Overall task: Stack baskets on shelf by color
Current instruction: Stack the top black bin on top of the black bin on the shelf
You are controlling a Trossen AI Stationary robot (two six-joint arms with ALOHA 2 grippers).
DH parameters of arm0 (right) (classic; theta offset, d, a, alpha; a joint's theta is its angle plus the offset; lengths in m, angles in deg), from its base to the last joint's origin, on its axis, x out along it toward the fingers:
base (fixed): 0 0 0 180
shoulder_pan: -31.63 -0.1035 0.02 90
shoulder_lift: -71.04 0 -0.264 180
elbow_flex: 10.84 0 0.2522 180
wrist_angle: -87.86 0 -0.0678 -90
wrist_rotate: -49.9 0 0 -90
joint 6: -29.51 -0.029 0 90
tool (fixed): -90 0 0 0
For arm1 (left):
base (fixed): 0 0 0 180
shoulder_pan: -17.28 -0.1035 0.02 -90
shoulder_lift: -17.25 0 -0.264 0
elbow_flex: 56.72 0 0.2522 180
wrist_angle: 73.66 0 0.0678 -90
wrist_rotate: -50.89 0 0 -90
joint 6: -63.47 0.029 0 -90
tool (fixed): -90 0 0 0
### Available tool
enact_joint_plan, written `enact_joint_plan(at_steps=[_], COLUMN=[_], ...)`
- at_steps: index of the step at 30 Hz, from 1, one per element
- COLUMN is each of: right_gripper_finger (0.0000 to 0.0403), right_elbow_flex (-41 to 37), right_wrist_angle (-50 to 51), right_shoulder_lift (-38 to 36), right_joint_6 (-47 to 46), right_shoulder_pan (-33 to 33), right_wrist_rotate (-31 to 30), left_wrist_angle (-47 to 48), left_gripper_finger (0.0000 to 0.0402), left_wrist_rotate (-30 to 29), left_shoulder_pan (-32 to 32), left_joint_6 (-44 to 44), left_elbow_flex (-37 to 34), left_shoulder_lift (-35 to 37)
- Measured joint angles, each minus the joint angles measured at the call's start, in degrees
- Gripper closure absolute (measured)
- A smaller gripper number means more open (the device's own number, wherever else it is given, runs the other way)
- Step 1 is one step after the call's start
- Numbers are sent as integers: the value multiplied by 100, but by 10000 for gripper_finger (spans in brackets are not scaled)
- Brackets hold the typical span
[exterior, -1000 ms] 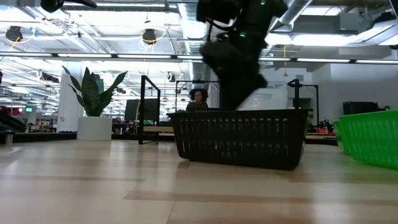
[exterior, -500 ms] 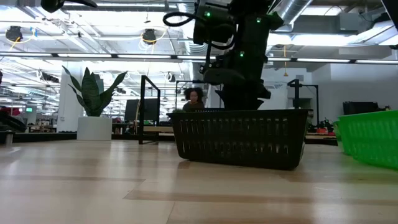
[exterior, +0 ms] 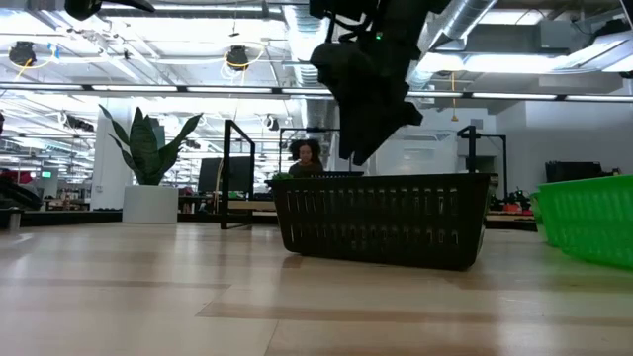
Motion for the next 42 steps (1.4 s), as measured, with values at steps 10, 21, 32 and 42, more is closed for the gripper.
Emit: enact_joint_plan(at_steps=[10, 21, 32, 42], right_gripper_finger=[206, 184, 162, 161], right_elbow_flex=[-4, -3, -4, -15], right_wrist_angle=[-126, -119, -141, -149], right_shoulder_lift=[376, 390, 390, 467], right_joint_6=[-451, -323, -165, -170], right_shoulder_pan=[7, 58, 292, 307], right_wrist_rotate=[107, -58, 112, 128], left_wrist_angle=[4, 6, 7, 7], left_gripper_finger=[228, 228, 228, 228], left_wrist_rotate=[59, 57, 43, 13], left_shoulder_pan=[0, 0, 0, 0], left_joint_6=[-9, 83, 164, 159], left_elbow_flex=[0, 0, 0, 0], left_shoulder_lift=[0, 0, 0, 0])
